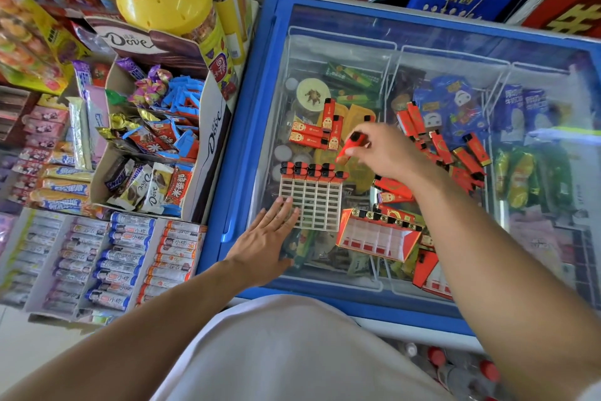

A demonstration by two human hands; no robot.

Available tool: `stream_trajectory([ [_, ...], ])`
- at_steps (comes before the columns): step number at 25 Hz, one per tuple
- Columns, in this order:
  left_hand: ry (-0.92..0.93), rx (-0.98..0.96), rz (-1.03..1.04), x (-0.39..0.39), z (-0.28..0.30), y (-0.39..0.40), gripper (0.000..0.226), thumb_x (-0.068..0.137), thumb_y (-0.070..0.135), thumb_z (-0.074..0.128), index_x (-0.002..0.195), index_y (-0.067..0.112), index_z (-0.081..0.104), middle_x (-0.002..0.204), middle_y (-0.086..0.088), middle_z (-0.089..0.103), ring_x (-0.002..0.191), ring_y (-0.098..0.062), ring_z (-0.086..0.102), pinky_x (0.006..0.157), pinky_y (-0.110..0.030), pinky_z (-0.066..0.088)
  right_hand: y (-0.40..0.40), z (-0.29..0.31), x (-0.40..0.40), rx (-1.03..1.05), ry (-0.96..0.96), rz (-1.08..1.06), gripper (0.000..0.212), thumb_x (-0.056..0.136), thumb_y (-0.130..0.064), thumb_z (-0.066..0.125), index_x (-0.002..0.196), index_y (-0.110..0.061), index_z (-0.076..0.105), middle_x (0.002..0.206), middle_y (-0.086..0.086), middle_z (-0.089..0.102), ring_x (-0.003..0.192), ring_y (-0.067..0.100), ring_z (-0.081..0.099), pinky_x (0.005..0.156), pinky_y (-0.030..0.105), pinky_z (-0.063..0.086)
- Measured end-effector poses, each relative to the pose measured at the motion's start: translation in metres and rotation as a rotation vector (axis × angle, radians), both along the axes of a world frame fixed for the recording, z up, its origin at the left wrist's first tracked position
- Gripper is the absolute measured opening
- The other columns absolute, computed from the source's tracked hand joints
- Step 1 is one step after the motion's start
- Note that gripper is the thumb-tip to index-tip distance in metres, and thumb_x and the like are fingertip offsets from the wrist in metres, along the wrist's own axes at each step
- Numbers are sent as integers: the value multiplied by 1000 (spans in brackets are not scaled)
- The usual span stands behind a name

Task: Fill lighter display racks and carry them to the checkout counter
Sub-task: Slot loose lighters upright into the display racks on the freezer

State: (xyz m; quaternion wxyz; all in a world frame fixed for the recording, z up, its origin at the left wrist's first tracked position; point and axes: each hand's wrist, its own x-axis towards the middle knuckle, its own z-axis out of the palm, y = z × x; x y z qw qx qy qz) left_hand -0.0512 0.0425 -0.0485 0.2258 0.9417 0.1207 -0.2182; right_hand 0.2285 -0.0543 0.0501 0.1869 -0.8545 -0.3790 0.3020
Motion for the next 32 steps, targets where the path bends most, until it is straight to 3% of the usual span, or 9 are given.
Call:
stream_trajectory([
  [4, 20, 7, -2, 1, 1, 0, 103, 95, 49, 59, 158, 25, -20, 161, 6, -36, 146, -11, -37, 123, -33, -15, -9, -15, -19, -146, -78, 201, 36, 104, -20, 51, 139, -19, 53, 113, 0, 73, 38, -3, 49, 37, 12, 31],
  [8, 19, 12, 15, 2, 2, -3, 102, 96, 48, 58, 157, 25, -20, 161, 4, -36, 146, -13, -36, 125, -35, -12, -15, -10, -27, -143, -151, 169, 40, 105, -20, 49, 144, -15, 48, 89, -10, 69, 38, -4, 41, 45, 14, 26],
  [14, 15, 10, 26, 2, 3, -4, 103, 96, 49, 58, 157, 25, -21, 161, 3, -36, 146, -14, -37, 121, -33, -16, -22, -20, -30, -209, -100, 166, 50, 101, -3, 46, 144, -29, 44, 141, 8, 55, 57, 4, 51, 44, 23, 40],
  [17, 10, 9, 25, 2, 4, -5, 104, 95, 50, 59, 157, 25, -21, 161, 3, -35, 147, -15, -36, 121, -32, -16, -21, -24, -31, -238, -10, 183, 49, 100, -10, 52, 140, -36, 41, 123, 3, 62, 69, 24, 67, 64, 47, 57],
  [21, 9, 4, 31, 2, 5, -5, 104, 95, 50, 60, 157, 24, -20, 161, 3, -34, 147, -15, -35, 121, -32, -16, -14, -21, -32, -280, 43, 171, 54, 97, -8, 51, 142, -33, 39, 99, -2, 60, 61, 25, 58, 53, 42, 45],
  [24, 9, -3, 38, 2, 5, -5, 103, 95, 49, 59, 158, 24, -18, 162, 3, -34, 147, -15, -34, 124, -35, -12, -10, -11, -28, -300, 114, 199, 55, 97, -25, 61, 146, -31, 36, 124, 4, 58, 67, 11, 55, 56, 27, 39],
  [27, 7, -8, 41, 2, 6, -6, 102, 95, 49, 59, 159, 24, -17, 162, 3, -33, 148, -16, -34, 122, -35, -13, -11, -11, -21, -333, 219, 200, 78, 83, -78, 53, 148, -39, 34, 157, 3, 36, 122, 19, 55, 101, 43, 45],
  [29, 8, -10, 44, 2, 6, -6, 103, 95, 50, 59, 158, 24, -17, 162, 3, -34, 148, -16, -34, 122, -35, -14, -11, -17, -17, -316, 324, 115, 100, 67, -99, 32, 149, -41, 34, 154, -1, 41, 124, 16, 56, 111, 52, 38],
  [32, 9, -11, 45, 3, 6, -6, 103, 95, 50, 60, 159, 24, -17, 161, 3, -34, 148, -16, -34, 121, -34, -14, -13, -24, -15, -288, 349, 105, 95, 77, -91, 27, 152, -33, 35, 151, 0, 46, 115, 9, 60, 111, 50, 40],
])
